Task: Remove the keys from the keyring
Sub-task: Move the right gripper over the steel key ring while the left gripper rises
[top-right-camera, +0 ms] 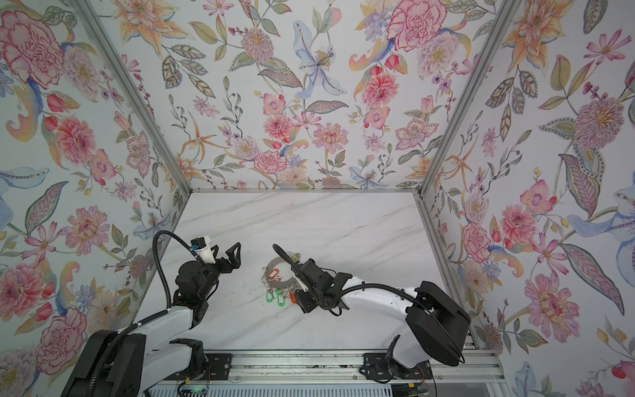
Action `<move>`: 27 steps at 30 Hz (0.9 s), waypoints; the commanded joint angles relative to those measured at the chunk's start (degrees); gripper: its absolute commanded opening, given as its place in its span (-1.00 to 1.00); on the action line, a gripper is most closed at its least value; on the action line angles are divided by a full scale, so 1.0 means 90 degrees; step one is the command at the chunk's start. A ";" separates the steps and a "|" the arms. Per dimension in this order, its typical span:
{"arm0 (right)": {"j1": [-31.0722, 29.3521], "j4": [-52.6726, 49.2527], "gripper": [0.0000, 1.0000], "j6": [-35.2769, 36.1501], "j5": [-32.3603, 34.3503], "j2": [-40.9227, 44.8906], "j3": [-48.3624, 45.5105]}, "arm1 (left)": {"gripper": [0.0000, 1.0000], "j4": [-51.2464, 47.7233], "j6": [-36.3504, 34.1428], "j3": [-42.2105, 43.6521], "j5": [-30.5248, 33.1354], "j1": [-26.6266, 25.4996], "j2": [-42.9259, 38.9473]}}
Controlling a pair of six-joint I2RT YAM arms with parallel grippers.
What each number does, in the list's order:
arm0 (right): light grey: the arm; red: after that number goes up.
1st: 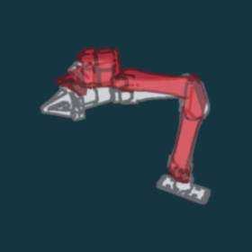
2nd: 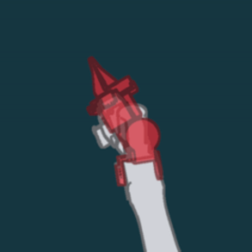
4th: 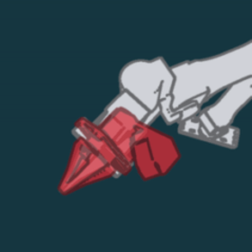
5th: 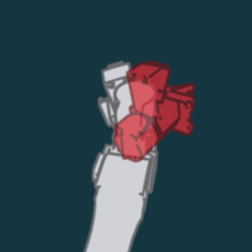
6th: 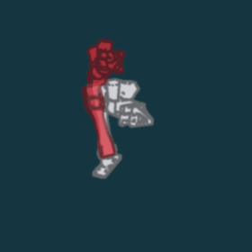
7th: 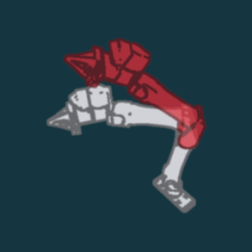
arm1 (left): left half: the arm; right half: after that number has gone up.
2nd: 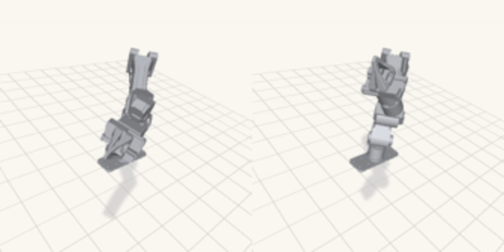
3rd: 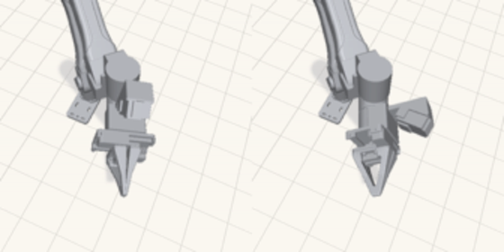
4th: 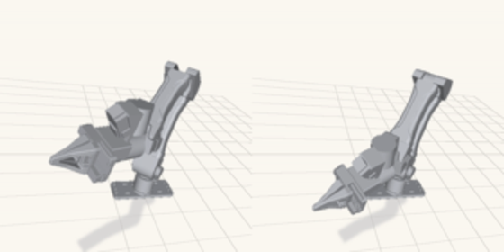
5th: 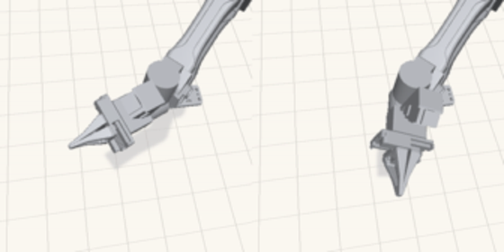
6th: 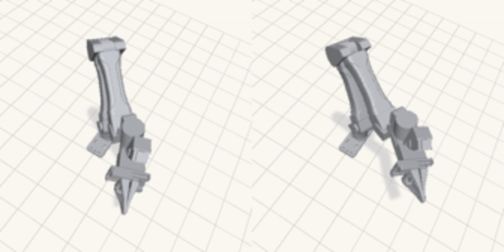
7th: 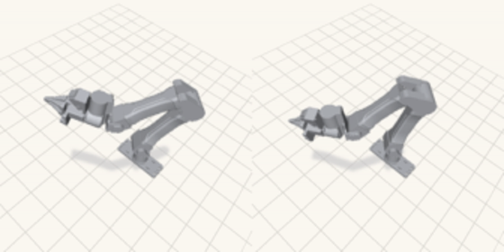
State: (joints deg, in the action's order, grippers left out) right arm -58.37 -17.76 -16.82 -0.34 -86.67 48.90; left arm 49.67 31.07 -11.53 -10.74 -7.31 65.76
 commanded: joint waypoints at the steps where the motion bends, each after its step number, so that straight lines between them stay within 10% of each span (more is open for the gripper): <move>1: -0.0165 -0.0211 0.19 -0.0120 0.0516 -0.0536 0.0612 | 0.98 0.0217 0.0010 -0.0001 -0.0165 -0.0032 0.0020; 13: -0.0246 -0.1019 0.04 0.0127 0.1746 -0.2214 0.1834 | 0.98 -0.0271 -0.0268 -0.0144 0.0082 -0.0030 -0.0040; 27: 0.1542 -0.1181 -0.07 0.0388 0.1324 -0.1077 0.1223 | 0.98 -0.0245 -0.0157 -0.0172 -0.0093 -0.0034 0.0033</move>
State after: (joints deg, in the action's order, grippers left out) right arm -45.47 -26.28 -14.94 12.29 -99.48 59.96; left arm 47.09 29.82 -11.77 -11.09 -7.31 65.73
